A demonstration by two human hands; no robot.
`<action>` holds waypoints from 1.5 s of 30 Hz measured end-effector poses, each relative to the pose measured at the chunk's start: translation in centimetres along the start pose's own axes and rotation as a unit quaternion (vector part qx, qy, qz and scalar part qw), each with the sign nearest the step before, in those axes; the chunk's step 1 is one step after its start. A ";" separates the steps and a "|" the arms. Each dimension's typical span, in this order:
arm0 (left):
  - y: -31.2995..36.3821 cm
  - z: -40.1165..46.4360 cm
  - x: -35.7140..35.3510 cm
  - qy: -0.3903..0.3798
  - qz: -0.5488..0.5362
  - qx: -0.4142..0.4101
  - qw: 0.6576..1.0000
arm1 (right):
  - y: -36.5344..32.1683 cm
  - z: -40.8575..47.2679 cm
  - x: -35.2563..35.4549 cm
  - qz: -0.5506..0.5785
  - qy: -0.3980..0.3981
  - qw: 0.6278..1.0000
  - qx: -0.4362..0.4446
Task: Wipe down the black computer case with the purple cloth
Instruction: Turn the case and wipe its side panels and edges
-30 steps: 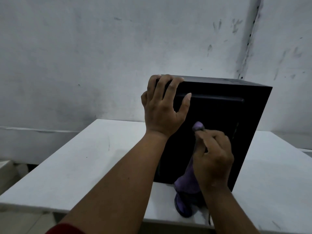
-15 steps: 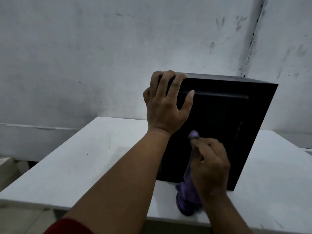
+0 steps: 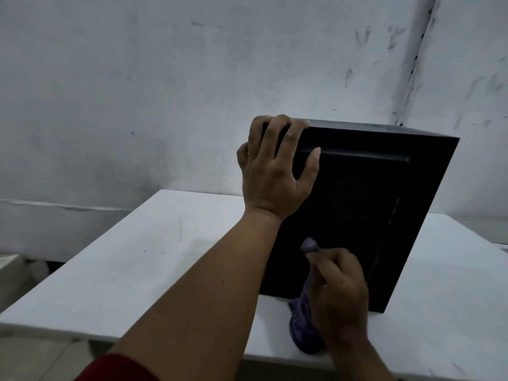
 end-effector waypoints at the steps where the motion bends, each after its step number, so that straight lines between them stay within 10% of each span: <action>1: 0.0 0.0 -0.1 -0.002 0.000 0.000 1.000 | 0.2 1.1 1.5 0.018 0.042 0.999 -0.017; 6: -0.1 0.0 -0.2 -0.002 0.002 0.001 1.000 | 0.2 2.4 3.5 0.030 0.091 0.995 -0.021; 12: -0.1 0.0 0.0 -0.007 0.004 0.003 1.000 | 0.5 -2.7 -3.1 -0.068 -0.123 0.990 0.032; 18: -0.2 0.0 -0.1 -0.017 0.007 -0.005 1.000 | 2.3 0.1 1.8 -0.003 0.018 0.999 -0.040; 26: 0.0 0.0 0.0 -0.006 0.010 -0.005 1.000 | 3.5 -2.5 -2.2 -0.009 -0.125 0.990 -0.063; 33: -0.1 0.0 0.0 -0.013 0.009 -0.008 1.000 | 3.2 0.8 3.0 0.002 0.034 0.998 -0.057; 39: -0.1 -0.1 -0.2 -0.011 0.012 -0.004 1.000 | 3.9 -2.6 -1.8 -0.016 -0.127 0.990 -0.059; 45: 0.0 0.0 0.0 -0.017 0.005 -0.009 1.000 | 4.0 -0.7 2.1 -0.021 -0.002 0.996 -0.086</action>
Point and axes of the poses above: each hand's wrist, its own z-axis towards the middle knuckle, its own x-axis out of the back of the hand, y = z × x, the point moved 10 cm from there along z, towards the middle knuckle, and after that the axes turned 13 degrees about -x, right-handed, at the moved point
